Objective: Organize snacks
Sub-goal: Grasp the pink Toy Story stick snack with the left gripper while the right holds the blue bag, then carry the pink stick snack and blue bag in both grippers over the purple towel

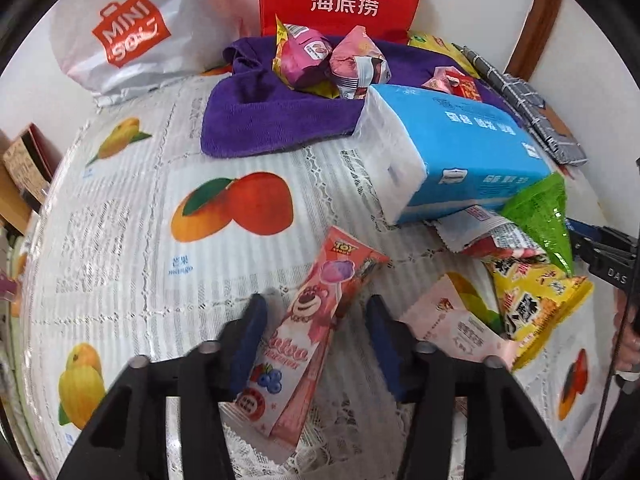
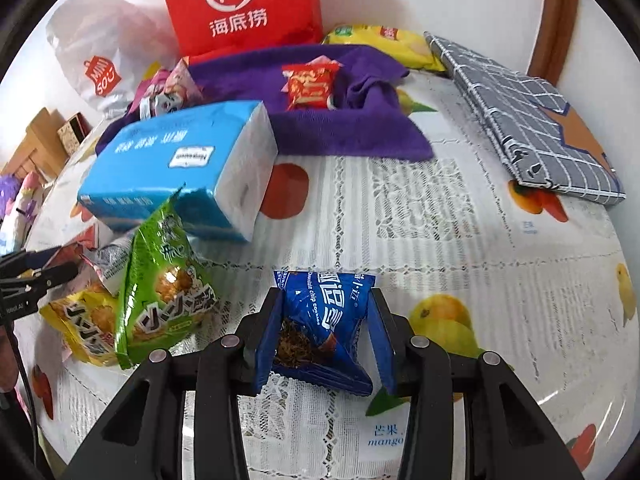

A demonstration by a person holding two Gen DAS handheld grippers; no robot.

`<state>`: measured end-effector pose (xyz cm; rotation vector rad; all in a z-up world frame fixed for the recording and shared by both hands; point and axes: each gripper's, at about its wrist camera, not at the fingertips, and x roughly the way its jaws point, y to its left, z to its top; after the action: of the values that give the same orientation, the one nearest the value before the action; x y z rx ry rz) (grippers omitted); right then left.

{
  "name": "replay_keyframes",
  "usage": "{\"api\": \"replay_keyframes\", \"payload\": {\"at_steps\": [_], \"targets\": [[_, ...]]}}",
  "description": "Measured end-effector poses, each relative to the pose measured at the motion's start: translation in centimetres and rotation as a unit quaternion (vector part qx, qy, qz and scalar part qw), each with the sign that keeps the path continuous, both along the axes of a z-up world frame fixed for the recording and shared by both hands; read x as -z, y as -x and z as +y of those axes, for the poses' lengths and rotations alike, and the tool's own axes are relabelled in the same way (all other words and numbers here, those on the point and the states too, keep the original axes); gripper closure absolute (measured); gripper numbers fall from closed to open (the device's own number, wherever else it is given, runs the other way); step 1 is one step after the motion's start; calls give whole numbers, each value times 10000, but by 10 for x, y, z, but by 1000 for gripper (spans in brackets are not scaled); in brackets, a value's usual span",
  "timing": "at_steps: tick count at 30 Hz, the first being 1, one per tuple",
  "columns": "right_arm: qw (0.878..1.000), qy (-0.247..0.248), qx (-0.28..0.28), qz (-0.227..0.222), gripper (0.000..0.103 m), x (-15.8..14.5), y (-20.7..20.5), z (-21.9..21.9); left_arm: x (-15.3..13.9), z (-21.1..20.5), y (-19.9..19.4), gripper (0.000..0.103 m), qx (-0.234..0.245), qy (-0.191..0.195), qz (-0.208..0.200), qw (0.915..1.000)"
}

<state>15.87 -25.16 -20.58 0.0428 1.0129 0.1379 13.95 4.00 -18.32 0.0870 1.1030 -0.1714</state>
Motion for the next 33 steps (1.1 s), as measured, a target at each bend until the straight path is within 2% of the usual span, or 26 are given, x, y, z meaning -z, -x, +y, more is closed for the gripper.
{"api": "replay_keyframes", "payload": {"at_steps": [2,5,9,11,12,15,24,33], "targets": [[10000,28,-67,-39,59,0,2,0,-1,0,0,82,0,-105,-25,9999],[10000,68,-63,-14,54,1,5,-2,-2,9,-2,84,-104,95,71,9999],[9999,152,-55,-9,51,4,6,-2,-2,17,-3,84,-263,270,168,9991],[9997,259,-35,-39,55,4,7,1,-2,16,-3,84,-290,276,196,9990],[9996,267,-32,-44,60,3,8,1,-3,16,-3,84,-315,302,211,9988],[9998,190,-66,-89,60,-4,11,0,-6,15,-4,84,-344,386,214,9984],[9981,115,170,-583,60,-43,19,-5,-34,15,-2,84,-342,594,42,9976],[9957,-77,299,-872,60,-77,21,-5,-69,0,6,84,-194,794,-200,9965]]}}
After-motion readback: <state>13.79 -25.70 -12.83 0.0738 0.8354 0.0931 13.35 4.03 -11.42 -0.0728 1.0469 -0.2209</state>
